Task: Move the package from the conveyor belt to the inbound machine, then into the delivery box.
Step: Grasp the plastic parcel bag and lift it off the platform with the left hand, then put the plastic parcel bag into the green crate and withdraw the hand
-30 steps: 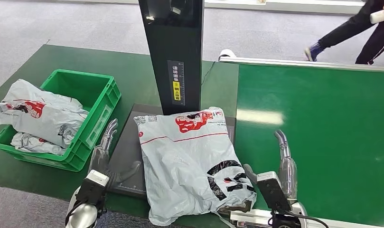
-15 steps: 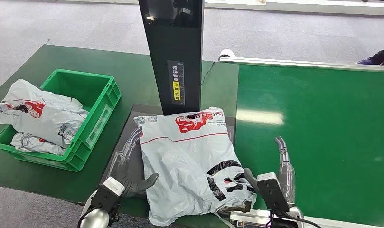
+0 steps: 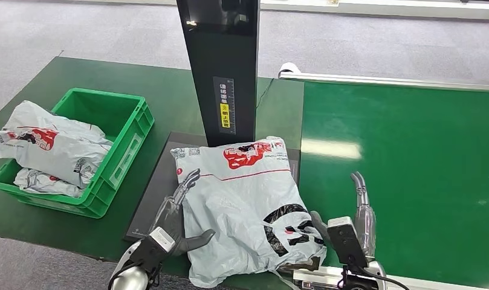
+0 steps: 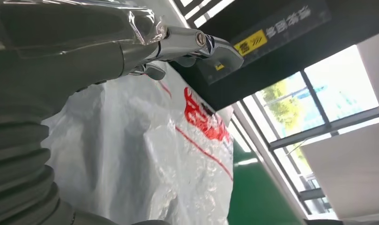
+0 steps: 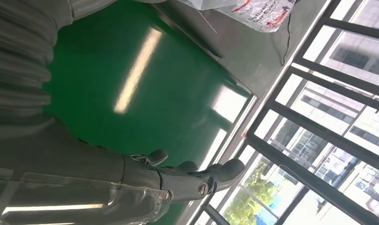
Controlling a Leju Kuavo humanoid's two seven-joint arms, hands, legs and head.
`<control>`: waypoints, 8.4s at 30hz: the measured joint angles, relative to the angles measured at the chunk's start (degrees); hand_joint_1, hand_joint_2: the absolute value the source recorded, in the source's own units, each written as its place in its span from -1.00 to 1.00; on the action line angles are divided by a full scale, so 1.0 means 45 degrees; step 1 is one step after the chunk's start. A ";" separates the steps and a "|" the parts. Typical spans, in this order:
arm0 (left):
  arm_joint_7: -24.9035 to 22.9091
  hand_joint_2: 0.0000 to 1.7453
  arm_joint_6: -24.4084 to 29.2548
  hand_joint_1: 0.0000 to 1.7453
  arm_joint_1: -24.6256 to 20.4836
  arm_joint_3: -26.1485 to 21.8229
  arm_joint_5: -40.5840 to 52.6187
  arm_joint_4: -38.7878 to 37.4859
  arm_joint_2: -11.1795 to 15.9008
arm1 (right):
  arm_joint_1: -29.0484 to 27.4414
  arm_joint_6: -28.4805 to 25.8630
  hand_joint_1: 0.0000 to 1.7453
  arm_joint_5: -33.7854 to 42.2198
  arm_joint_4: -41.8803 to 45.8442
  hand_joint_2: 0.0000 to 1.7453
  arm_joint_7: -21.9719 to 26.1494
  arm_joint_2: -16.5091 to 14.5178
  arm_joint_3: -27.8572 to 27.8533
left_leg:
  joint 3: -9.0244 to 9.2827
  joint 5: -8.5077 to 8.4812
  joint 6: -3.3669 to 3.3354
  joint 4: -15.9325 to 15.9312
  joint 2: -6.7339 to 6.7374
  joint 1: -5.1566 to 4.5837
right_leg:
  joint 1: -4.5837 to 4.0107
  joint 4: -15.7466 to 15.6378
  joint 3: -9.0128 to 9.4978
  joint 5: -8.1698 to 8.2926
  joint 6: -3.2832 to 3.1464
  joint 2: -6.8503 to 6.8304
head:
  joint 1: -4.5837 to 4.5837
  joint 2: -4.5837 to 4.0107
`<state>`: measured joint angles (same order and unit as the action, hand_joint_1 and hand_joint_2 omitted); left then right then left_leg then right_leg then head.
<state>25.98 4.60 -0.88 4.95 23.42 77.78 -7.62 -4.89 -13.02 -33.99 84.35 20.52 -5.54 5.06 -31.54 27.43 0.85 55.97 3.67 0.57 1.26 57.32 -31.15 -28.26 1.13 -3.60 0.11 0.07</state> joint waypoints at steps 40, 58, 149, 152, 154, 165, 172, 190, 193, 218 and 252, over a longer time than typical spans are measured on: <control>-0.0185 1.00 0.2974 -1.00 -0.2591 0.2443 0.4154 -0.5562 0.0038 | 0.0275 0.0161 -1.00 -0.0112 -0.0015 1.00 0.0243 -0.0155 -0.0159 | 0.0005 -0.0002 -0.0001 0.0000 -0.0006 0.0000 | 0.0000 0.0000 0.0015 0.0001 0.0000 -0.0005 | -0.0002 0.0000; -0.0245 1.00 0.3121 -1.00 -0.2736 0.2793 0.4279 -0.5756 0.0136 | 0.0289 0.0177 -1.00 -0.0112 -0.0015 1.00 0.0244 -0.0153 -0.0159 | 0.0008 -0.0002 -0.0001 0.0000 -0.0007 0.0000 | 0.0000 0.0000 0.0019 0.0001 0.0000 -0.0005 | -0.0001 0.0000; 0.0148 1.00 0.2157 1.00 -0.3571 -0.5193 0.0148 0.1488 0.3109 | -0.0713 -0.0397 -1.00 0.0480 0.0066 1.00 0.0365 -0.0074 -0.0301 | 0.0001 -0.0005 0.0002 -0.0003 0.0007 0.0002 | -0.0005 0.0003 -0.0005 -0.0001 -0.0002 0.0003 | 0.0001 0.0000; 0.0088 1.00 0.2150 1.00 -0.3642 -0.5565 0.0125 0.1319 0.3288 | -0.0698 -0.0248 -1.00 0.0434 0.0130 1.00 0.0288 -0.0087 -0.0316 | 0.0000 -0.0005 0.0002 -0.0003 0.0006 0.0002 | -0.0005 0.0004 -0.0005 -0.0001 -0.0002 0.0002 | 0.0000 0.0000; 0.0074 1.00 0.2150 1.00 -0.3647 -0.5766 0.0082 0.1233 0.3360 | -0.0685 -0.0165 -1.00 0.0376 0.0160 1.00 0.0273 -0.0097 -0.0325 | -0.0001 -0.0005 0.0002 -0.0003 0.0006 0.0002 | -0.0005 0.0004 -0.0006 -0.0001 -0.0002 0.0002 | 0.0001 0.0000; 0.0028 1.00 0.2468 1.00 -0.3584 -0.6522 0.0451 0.1053 0.3393 | -0.0688 0.0091 -1.00 0.0140 0.0264 1.00 0.0306 -0.0206 -0.0423 | -0.0008 -0.0004 0.0002 -0.0003 0.0005 0.0002 | -0.0005 0.0004 -0.0011 -0.0002 -0.0002 0.0001 | 0.0000 0.0000; 0.0029 1.00 0.2817 1.00 -0.3577 -0.6818 0.0675 0.0856 0.3400 | -0.0686 0.0180 -1.00 0.0062 0.0277 1.00 0.0318 -0.0250 -0.0473 | -0.0008 -0.0004 0.0002 -0.0003 0.0005 0.0002 | -0.0006 0.0004 -0.0014 -0.0002 -0.0002 0.0002 | 0.0000 0.0000; -0.0226 1.00 0.2812 1.00 -0.4638 -0.6813 0.0685 0.2049 0.3861 | -0.0690 0.0146 -1.00 0.0075 0.0267 1.00 0.0540 -0.0312 -0.0529 | -0.0009 -0.0005 0.0003 -0.0003 0.0007 0.0003 | -0.0008 0.0004 -0.0018 -0.0001 -0.0002 0.0003 | 0.0000 0.0000; -0.0330 1.00 0.2945 1.00 -0.4864 -0.6796 0.0931 0.2042 0.4030 | -0.0688 0.0136 -1.00 0.0113 0.0250 1.00 0.0562 -0.0347 -0.0538 | -0.0009 -0.0005 0.0003 -0.0003 0.0007 0.0003 | -0.0008 0.0005 -0.0018 -0.0001 -0.0002 0.0003 | 0.0001 0.0000; -0.0274 1.00 0.4506 1.00 -0.7383 -0.7496 0.1937 -0.2878 0.5423 | -0.0668 0.0489 -1.00 -0.0182 0.0238 1.00 0.0510 -0.0691 -0.0586 | -0.0012 -0.0009 0.0004 -0.0003 0.0006 0.0004 | -0.0011 0.0008 -0.0019 -0.0001 -0.0002 0.0002 | 0.0001 0.0000; -0.1745 1.00 0.6447 0.93 -1.0023 -0.6664 0.4833 -1.0632 0.6277 | -0.0002 0.0494 -1.00 -0.0080 -0.0115 1.00 0.0510 -0.0590 0.0063 | -0.0015 -0.0013 0.0007 -0.0003 0.0010 0.0005 | -0.0013 0.0011 -0.0020 0.0000 -0.0003 0.0007 | 0.0003 0.0000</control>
<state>18.13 33.61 -45.99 -25.04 45.17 29.93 20.62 -4.90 -10.80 -34.35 83.83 22.82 -8.20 5.35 -31.61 27.38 0.88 55.96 3.71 0.60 1.20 57.37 -31.23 -28.26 1.12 -3.57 0.13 0.07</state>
